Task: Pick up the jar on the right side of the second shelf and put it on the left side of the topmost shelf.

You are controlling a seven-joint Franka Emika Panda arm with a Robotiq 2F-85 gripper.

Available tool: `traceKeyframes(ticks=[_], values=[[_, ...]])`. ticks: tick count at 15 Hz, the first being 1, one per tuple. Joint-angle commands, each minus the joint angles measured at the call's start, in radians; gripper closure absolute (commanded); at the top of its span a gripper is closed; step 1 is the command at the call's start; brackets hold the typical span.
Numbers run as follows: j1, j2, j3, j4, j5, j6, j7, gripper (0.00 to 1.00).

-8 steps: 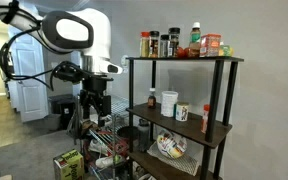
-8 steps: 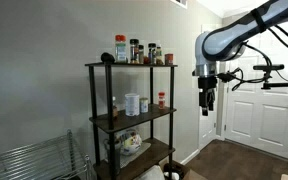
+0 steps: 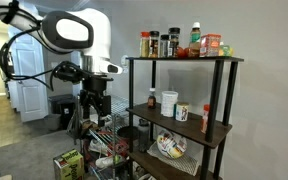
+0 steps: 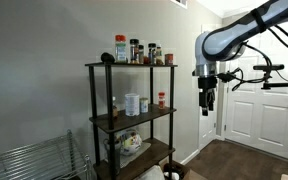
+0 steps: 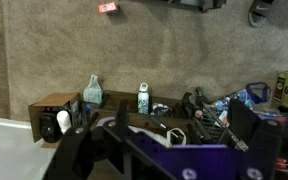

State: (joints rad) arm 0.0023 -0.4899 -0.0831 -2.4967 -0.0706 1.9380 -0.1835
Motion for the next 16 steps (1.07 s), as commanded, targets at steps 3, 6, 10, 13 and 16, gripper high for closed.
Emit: traceKeyframes(ticks=[3, 6, 10, 13, 16], values=[[-0.006, 0.000, 0.006, 0.001, 0.003, -0.002, -0.002, 0.00], [-0.006, 0.000, 0.006, 0.001, 0.003, -0.002, -0.002, 0.00], [-0.004, 0.045, -0.010, 0.029, 0.006, 0.043, -0.032, 0.00], [-0.001, 0.105, -0.034, 0.068, 0.020, 0.146, -0.068, 0.00], [0.009, 0.198, -0.081, 0.150, 0.080, 0.276, -0.149, 0.00]])
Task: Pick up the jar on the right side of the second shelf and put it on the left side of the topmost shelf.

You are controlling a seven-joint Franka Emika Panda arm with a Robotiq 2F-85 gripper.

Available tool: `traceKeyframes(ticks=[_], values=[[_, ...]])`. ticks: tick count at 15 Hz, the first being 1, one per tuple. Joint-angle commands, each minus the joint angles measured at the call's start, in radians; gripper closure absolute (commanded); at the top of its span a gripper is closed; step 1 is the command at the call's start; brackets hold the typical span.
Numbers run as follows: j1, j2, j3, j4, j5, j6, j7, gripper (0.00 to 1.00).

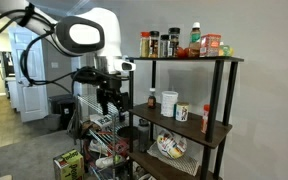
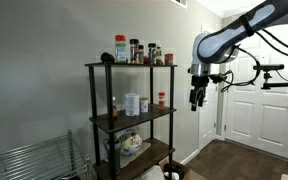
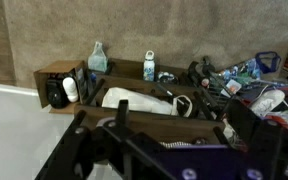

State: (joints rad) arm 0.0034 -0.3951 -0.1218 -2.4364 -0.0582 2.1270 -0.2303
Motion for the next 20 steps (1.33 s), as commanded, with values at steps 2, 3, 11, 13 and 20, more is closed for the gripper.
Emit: traceKeyframes(ticks=[2, 3, 11, 13, 20], values=[[0.019, 0.174, -0.076, 0.167, 0.157, 0.146, -0.186, 0.00], [0.021, 0.212, -0.089, 0.209, 0.211, 0.159, -0.229, 0.00], [-0.048, 0.466, -0.073, 0.465, 0.523, 0.138, -0.451, 0.00], [-0.077, 0.520, -0.054, 0.515, 0.557, 0.144, -0.475, 0.00], [-0.156, 0.619, 0.024, 0.592, 0.559, 0.245, -0.492, 0.00]])
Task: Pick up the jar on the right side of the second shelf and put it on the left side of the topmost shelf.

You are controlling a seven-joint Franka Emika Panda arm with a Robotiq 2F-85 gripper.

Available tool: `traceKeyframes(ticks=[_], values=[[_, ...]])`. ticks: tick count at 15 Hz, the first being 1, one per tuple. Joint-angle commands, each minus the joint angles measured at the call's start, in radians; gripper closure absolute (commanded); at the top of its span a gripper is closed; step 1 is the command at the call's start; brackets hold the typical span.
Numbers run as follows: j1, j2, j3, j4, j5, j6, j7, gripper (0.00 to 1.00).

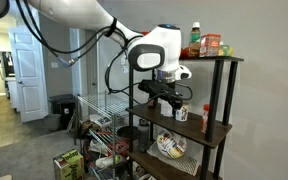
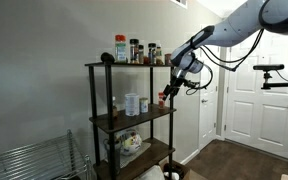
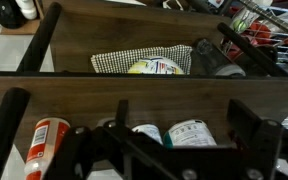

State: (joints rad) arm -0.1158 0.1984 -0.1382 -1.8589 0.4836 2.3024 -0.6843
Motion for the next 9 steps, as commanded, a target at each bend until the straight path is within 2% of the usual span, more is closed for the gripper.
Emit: traceKeyframes(ticks=[1, 4, 9], values=[[-0.042, 0.030, 0.050, 0.012, 0.015, 0.107, -0.037, 0.00], [-0.046, 0.032, 0.087, -0.027, 0.014, 0.214, -0.035, 0.00], [-0.023, 0.021, 0.151, -0.177, -0.023, 0.536, 0.007, 0.00]])
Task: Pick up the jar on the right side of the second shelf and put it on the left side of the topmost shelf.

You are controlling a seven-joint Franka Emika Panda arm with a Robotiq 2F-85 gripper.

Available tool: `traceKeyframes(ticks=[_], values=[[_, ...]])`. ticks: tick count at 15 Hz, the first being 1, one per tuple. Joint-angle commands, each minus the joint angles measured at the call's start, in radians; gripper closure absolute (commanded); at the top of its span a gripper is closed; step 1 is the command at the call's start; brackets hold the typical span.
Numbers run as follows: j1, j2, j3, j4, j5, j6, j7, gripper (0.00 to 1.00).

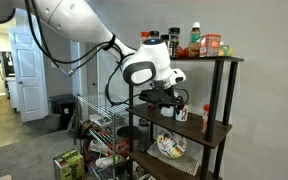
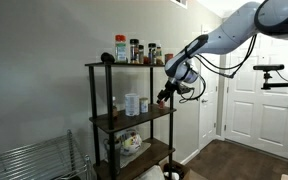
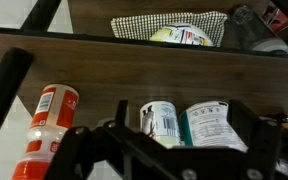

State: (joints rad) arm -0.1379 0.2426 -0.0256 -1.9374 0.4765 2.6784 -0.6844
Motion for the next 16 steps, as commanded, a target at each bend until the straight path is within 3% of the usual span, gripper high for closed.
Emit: traceKeyframes(ticks=[1, 6, 12, 13, 14, 15, 16], values=[[0.025, -0.028, 0.028, -0.130, 0.012, 0.220, -0.005, 0.00], [0.046, -0.039, 0.063, -0.260, 0.035, 0.493, -0.005, 0.00], [0.057, -0.014, 0.082, -0.300, 0.036, 0.719, 0.051, 0.00], [0.089, -0.019, 0.022, -0.320, -0.137, 0.737, 0.231, 0.00], [0.093, -0.016, 0.007, -0.321, -0.167, 0.761, 0.266, 0.00], [0.077, -0.009, 0.043, -0.305, -0.064, 0.780, 0.187, 0.00], [0.082, -0.009, 0.032, -0.308, -0.077, 0.795, 0.215, 0.00]])
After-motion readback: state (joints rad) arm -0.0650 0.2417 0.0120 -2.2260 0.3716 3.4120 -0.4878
